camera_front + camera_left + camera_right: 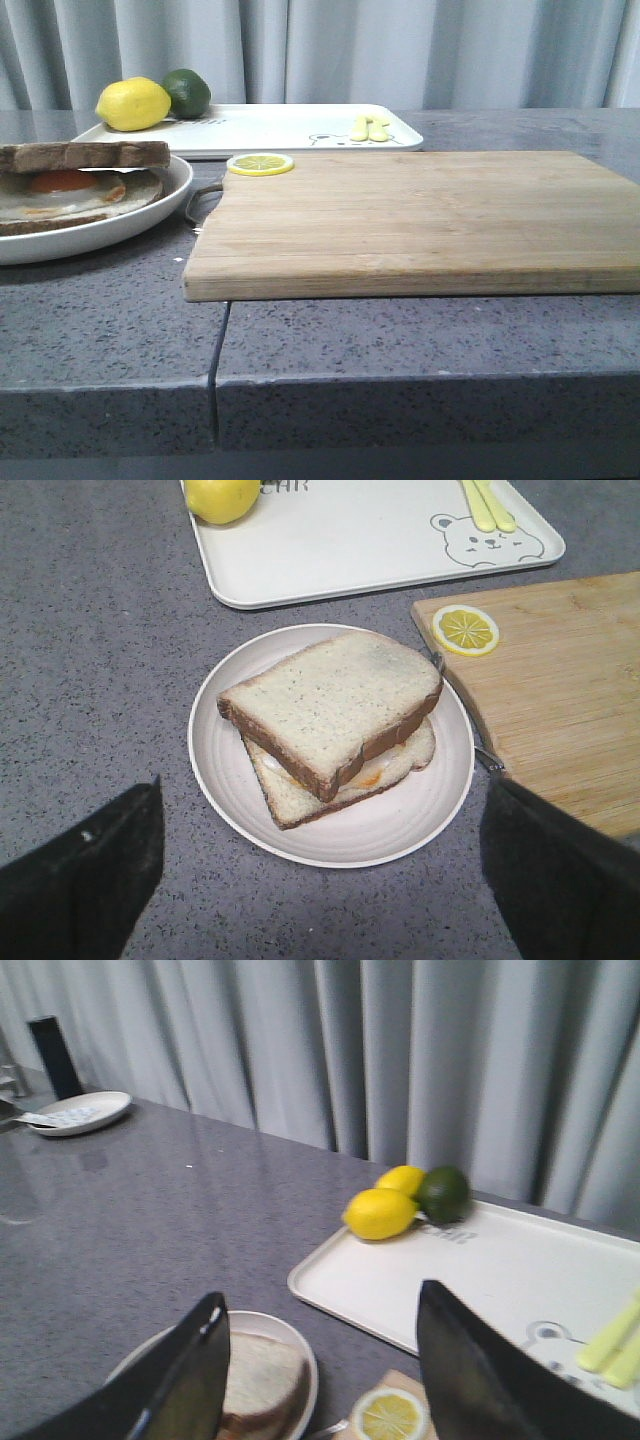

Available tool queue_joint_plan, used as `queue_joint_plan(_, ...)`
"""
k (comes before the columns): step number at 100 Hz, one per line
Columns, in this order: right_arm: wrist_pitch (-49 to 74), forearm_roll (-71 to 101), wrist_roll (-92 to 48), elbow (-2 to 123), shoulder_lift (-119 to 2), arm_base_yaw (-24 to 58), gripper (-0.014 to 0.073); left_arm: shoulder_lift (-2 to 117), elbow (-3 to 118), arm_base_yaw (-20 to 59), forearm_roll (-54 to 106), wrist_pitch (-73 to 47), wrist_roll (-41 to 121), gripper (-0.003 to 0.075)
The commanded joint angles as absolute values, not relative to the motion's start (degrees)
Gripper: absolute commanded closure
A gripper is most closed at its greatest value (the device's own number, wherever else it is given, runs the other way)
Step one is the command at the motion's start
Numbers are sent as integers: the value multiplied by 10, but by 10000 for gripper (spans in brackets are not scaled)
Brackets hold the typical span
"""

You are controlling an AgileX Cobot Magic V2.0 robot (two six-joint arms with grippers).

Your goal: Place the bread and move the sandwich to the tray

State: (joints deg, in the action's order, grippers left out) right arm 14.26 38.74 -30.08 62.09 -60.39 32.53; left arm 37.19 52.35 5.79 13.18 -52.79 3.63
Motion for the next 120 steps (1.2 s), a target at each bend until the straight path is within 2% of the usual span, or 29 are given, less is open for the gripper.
queue_joint_plan(1, 134, 284, -223, 602, -536, 285, 165, 376, 544, 57, 141, -493, 36, 122)
queue_joint_plan(16, 172, 147, -148, 546, -437, 215, 165, 376, 544, 57, 141, -493, 36, 122)
queue_joint_plan(39, 250, 53, -105, 492, -308, 137, 165, 376, 544, 57, 141, -493, 36, 122)
queue_joint_plan(81, 265, 40, -98, 345, -133, 135, 166, 376, 544, 57, 141, -493, 36, 122)
queue_joint_plan(120, 253, 38, -98, 298, -121, 135, 166, 376, 544, 57, 141, -493, 36, 122)
